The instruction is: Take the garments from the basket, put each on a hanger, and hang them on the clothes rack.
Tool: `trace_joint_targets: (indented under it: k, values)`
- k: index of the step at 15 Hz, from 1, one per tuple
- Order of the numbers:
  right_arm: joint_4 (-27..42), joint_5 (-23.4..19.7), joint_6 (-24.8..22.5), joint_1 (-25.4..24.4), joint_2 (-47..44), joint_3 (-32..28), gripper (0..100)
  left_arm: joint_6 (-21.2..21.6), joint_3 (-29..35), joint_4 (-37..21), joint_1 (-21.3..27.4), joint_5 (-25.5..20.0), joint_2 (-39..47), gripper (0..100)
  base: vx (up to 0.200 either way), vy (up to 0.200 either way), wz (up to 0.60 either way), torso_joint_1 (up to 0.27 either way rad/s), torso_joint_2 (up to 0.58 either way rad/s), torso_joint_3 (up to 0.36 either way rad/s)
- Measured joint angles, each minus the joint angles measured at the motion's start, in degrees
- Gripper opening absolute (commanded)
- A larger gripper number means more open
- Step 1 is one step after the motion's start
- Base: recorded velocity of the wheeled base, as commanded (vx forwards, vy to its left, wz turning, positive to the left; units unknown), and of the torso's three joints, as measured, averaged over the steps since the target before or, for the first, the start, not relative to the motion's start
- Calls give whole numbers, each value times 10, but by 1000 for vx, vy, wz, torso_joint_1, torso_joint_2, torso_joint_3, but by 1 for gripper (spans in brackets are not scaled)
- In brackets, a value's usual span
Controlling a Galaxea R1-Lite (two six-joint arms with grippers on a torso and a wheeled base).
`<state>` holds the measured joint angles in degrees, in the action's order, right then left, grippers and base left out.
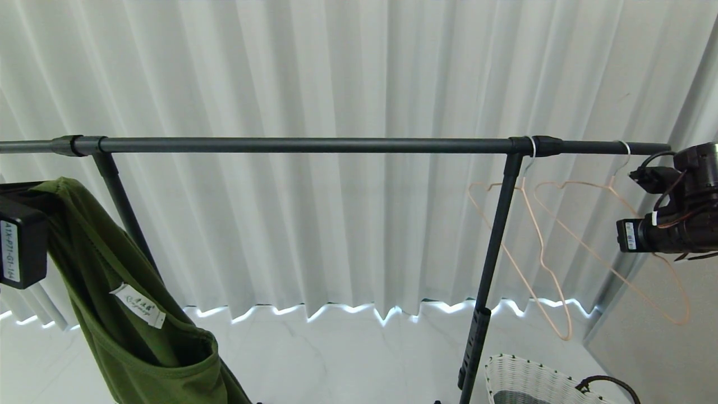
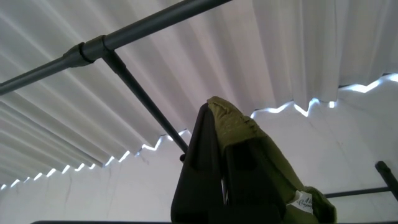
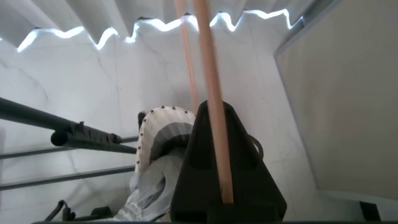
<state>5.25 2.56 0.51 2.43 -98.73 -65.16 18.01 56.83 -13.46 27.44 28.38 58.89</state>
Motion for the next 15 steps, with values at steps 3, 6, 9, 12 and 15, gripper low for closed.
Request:
trace_joint_targets:
  k: [3, 6, 9, 12, 15]
  values:
    - [-1, 0, 2, 0, 7, 0, 0, 0, 1, 0, 0, 0, 0, 0, 0, 0, 0, 0, 0, 0]
    - [-3, -1, 15, -2, 22, 0, 0, -1, 1, 0, 0, 0, -1, 0, 0, 0, 0, 0, 0, 0]
    - [-4, -1, 38, -14, 47, 3, 0, -1, -1, 0, 0, 0, -1, 0, 0, 0, 0, 0, 0, 0]
    - [-7, 0, 40, -21, 71, 4, 0, -1, -1, 0, 1, 0, -2, 0, 0, 0, 0, 0, 0, 0]
    - [-6, 0, 39, -22, 92, 12, 0, -1, -2, 0, 1, -1, -5, 0, 0, 0, 0, 0, 0, 0]
